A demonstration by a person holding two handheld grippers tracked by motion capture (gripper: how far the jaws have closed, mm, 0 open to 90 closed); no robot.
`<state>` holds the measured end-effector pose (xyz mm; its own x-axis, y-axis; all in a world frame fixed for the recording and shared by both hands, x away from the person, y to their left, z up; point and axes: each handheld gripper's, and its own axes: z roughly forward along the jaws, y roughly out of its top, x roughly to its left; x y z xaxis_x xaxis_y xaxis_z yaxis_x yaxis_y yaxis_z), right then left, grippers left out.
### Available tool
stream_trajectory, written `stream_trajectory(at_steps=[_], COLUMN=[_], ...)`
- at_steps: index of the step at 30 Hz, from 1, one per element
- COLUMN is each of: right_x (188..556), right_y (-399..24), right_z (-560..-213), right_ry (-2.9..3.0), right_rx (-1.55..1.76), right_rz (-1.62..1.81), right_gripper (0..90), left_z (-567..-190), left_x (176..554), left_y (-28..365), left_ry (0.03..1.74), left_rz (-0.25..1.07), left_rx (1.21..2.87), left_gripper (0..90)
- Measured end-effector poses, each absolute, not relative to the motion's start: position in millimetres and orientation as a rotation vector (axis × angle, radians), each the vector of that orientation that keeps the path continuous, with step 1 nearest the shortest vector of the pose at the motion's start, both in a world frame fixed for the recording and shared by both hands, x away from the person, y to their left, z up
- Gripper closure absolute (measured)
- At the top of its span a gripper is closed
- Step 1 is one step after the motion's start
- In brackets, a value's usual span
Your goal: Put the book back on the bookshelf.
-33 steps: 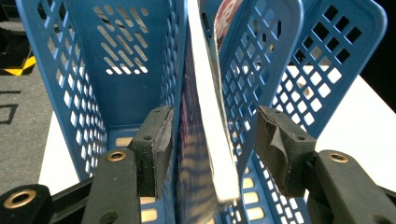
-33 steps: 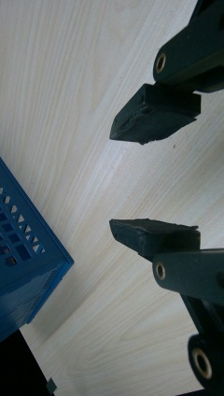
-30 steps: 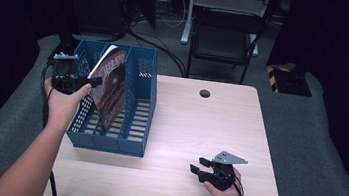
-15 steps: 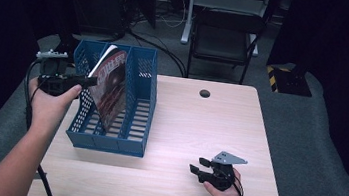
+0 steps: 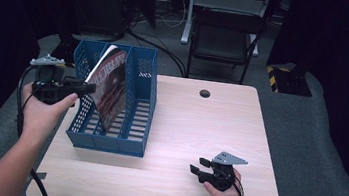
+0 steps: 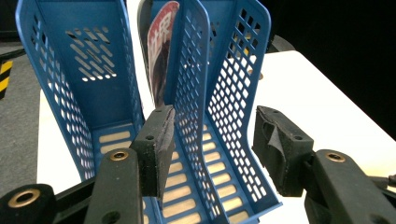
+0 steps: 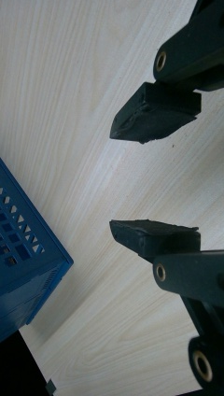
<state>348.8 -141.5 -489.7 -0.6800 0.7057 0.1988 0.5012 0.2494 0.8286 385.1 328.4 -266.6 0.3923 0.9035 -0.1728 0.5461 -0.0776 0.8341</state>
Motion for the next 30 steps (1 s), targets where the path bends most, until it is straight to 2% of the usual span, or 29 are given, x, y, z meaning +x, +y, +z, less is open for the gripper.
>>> stream_trajectory(at_steps=[15,21,30], right_x=[347.7,348.4,347.7], right_y=[-141.7,-143.3,-144.1], right_z=[-489.3,-489.3,-489.0], right_ry=[2.295,2.302,2.304], right_rx=[1.147,1.138,1.142], right_rz=[1.402,1.398,1.403], right_gripper=[48.5,48.4,48.3], left_z=[-310.9,-333.1,-368.0], left_x=[352.1,338.1,325.7], left_y=[316.6,295.2,267.3], left_ry=[1.224,1.152,1.100], left_rz=[0.418,0.368,0.361], left_rx=[1.791,1.839,1.898], left_gripper=[48.0,47.0,47.1])
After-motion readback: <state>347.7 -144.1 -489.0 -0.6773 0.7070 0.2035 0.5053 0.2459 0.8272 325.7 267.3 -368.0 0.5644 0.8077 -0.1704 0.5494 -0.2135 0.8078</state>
